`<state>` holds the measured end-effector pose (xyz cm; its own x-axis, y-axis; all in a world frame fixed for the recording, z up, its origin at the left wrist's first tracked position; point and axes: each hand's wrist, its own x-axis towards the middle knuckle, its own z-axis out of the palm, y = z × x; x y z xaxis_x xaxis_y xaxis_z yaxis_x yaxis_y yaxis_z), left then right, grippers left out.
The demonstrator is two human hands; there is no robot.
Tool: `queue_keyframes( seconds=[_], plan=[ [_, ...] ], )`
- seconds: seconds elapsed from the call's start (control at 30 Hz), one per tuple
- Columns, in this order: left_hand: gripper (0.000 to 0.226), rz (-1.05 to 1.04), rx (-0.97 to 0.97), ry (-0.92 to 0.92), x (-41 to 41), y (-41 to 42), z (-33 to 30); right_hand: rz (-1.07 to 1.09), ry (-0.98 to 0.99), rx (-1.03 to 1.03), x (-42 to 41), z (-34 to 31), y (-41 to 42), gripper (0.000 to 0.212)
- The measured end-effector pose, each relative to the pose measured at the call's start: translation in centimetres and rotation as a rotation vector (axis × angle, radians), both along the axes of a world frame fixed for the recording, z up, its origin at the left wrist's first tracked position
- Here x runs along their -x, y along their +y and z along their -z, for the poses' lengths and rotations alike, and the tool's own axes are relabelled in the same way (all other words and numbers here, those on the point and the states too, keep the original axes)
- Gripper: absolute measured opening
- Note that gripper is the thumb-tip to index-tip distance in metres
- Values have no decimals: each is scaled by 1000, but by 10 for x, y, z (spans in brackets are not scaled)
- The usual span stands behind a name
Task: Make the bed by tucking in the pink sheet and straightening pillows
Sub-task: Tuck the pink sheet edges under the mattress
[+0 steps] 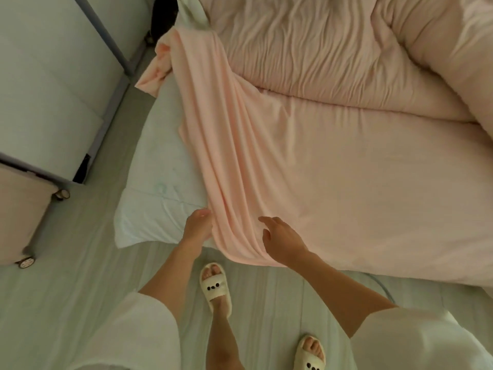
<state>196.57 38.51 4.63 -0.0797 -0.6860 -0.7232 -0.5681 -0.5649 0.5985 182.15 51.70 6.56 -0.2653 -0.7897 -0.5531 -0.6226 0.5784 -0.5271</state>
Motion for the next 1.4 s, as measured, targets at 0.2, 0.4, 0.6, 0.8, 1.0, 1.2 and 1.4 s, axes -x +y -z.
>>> queue_keyframes(
  seconds=[0.2,0.4,0.6,0.8,1.0,1.2,1.4],
  plan=[
    [43,-27,14,70,17,-133,18,82,50,-19,-10,21,-128,58],
    [50,40,87,49,40,-243,52,137,-80,-265,-9,77,-199,92],
    [72,-87,0,145,70,-284,86,164,-58,-347,-8,113,-214,98],
    [24,-169,75,146,71,-278,88,161,-26,-375,-7,114,-217,99],
    [27,-374,-32,306,34,-266,75,173,-12,-364,-9,112,-216,99],
    [47,-366,-66,352,-38,-208,44,85,208,-239,-34,79,-207,74],
    [20,-599,-52,251,-142,-163,38,-199,283,47,-106,43,-182,50]
  ],
)
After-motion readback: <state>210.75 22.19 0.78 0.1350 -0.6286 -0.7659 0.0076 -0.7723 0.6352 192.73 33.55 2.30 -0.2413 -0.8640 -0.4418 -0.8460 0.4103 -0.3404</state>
